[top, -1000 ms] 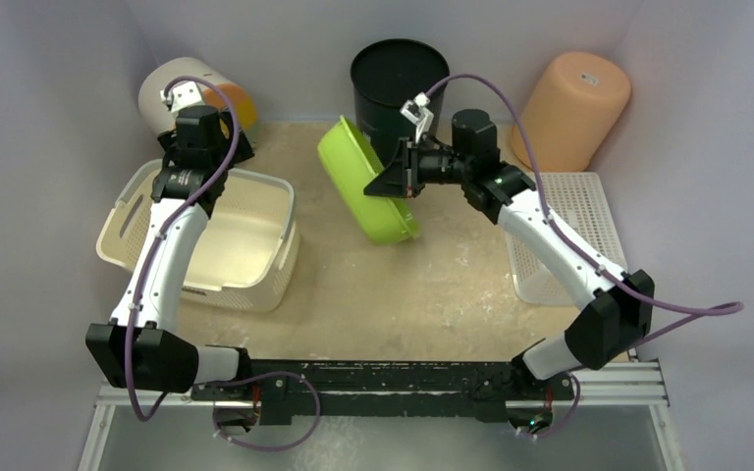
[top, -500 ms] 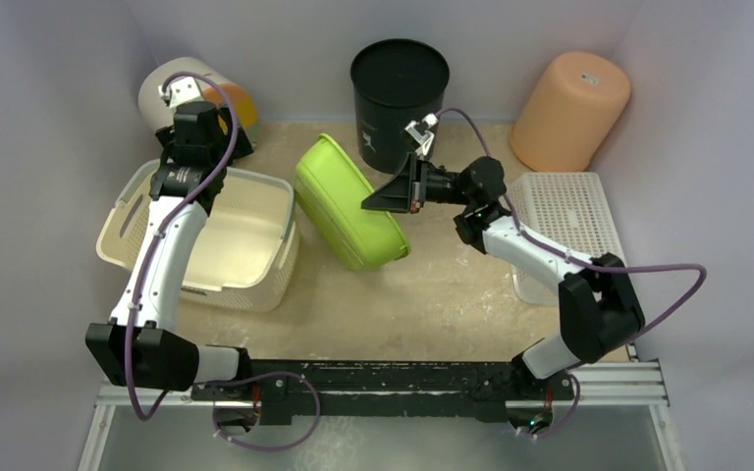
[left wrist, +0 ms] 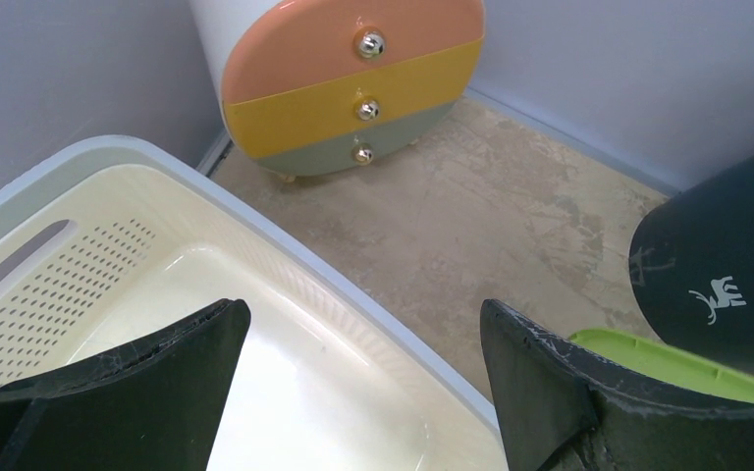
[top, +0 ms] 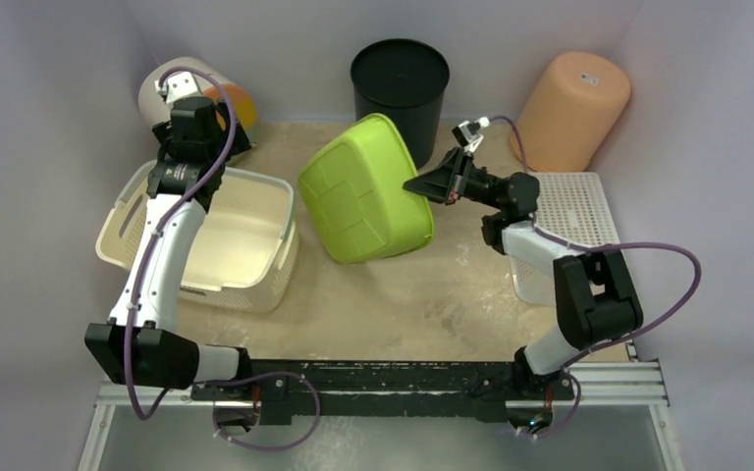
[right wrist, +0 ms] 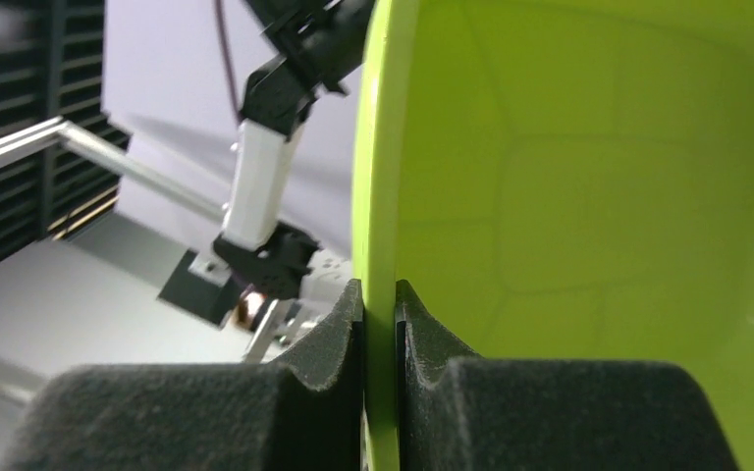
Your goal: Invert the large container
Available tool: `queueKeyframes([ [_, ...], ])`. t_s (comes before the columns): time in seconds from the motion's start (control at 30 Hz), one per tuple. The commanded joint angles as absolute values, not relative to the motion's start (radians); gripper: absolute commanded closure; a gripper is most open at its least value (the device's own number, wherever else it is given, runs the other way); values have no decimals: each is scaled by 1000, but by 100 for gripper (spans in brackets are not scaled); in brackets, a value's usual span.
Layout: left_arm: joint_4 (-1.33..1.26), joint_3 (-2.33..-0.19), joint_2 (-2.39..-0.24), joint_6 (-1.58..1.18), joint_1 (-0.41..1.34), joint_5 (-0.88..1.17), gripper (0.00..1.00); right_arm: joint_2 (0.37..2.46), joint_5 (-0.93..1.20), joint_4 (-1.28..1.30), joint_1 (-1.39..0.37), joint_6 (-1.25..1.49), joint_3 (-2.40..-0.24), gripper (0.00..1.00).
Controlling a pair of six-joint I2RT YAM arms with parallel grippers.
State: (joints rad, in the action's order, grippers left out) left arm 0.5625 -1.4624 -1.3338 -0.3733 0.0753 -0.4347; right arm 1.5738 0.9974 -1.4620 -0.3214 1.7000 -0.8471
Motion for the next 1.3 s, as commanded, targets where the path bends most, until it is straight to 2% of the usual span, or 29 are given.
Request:
queueKeyframes([
  [0.0, 542, -1506, -1337, -357, 80, -452, 11, 1597, 1122, -1225, -206, 1462, -773, 91],
  [0.23, 531, -1509, -1358, -356, 80, -451, 11, 1673, 1175, -868, -100, 1134, -716, 88],
  [0.3, 527, -1509, -1365, -361, 80, -447, 11, 1692, 1160, -656, -92, 968, -747, 86],
  [0.37, 523, -1507, -1369, -363, 80, -445, 11, 1712, 1110, -338, -89, 718, -816, 86],
  [0.47, 515, -1506, -1377, -365, 80, -443, 11, 1736, 1035, -112, -83, 532, -866, 85],
  [0.87, 498, -1498, -1399, -371, 80, -433, 11, 1787, 822, 117, -46, 298, -923, 85],
  [1.1, 498, -1498, -1410, -371, 80, -433, 11, 1640, 570, 332, -48, 160, -1115, 70],
  [1.27, 495, -1490, -1413, -379, 80, -429, 11, 1553, 379, 471, -85, 76, -1299, 50],
])
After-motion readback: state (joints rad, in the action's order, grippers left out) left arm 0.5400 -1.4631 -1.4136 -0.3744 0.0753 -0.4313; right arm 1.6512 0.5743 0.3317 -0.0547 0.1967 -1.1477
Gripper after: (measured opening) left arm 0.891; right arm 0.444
